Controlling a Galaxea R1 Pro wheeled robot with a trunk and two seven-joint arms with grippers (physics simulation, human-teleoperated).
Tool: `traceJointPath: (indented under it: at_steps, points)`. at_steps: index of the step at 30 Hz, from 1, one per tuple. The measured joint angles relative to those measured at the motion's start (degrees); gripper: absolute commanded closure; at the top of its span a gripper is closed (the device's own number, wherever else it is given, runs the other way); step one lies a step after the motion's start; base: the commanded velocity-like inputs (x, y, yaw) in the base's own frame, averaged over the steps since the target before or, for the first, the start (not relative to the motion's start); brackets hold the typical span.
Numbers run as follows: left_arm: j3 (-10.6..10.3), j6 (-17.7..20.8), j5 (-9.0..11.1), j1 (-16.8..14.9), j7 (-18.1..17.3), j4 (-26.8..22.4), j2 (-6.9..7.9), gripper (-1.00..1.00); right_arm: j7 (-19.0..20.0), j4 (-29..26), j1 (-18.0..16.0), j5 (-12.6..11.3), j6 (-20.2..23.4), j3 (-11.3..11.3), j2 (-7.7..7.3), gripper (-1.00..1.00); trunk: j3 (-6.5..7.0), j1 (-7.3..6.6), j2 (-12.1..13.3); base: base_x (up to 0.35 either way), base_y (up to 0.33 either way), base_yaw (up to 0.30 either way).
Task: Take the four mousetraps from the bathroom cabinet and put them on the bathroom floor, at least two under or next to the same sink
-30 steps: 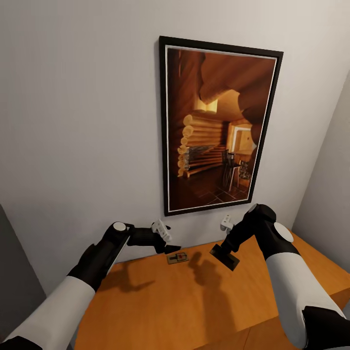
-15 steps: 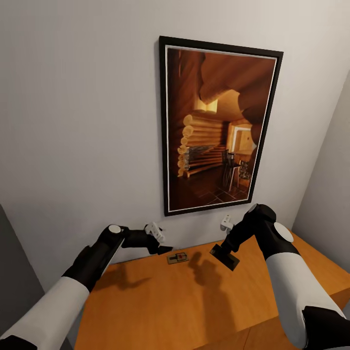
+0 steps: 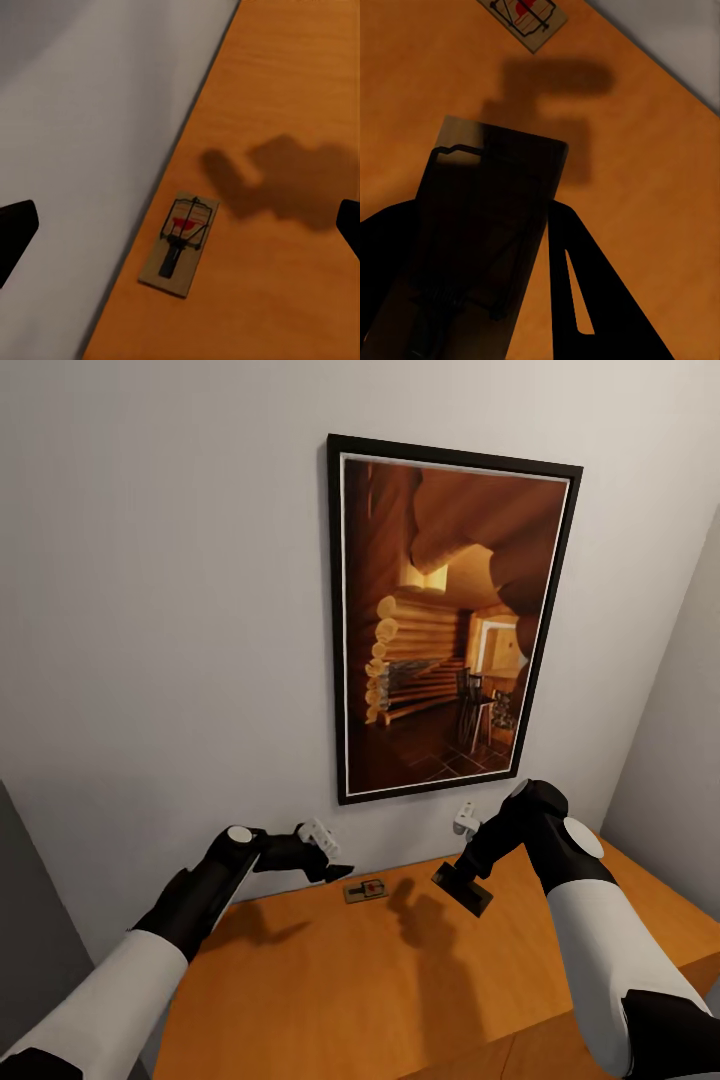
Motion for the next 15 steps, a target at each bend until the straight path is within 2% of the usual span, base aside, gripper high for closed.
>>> traceJointPath:
  at_steps: [15]
  points:
    - [-0.2,0.1,0.0,0.0,0.1,0.0,-0.65,-1.0,0.0,0.0,0.0,0.0,0.0,0.0,0.0,1.0,0.0,0.0,0.0,0.0,0.0,0.0]
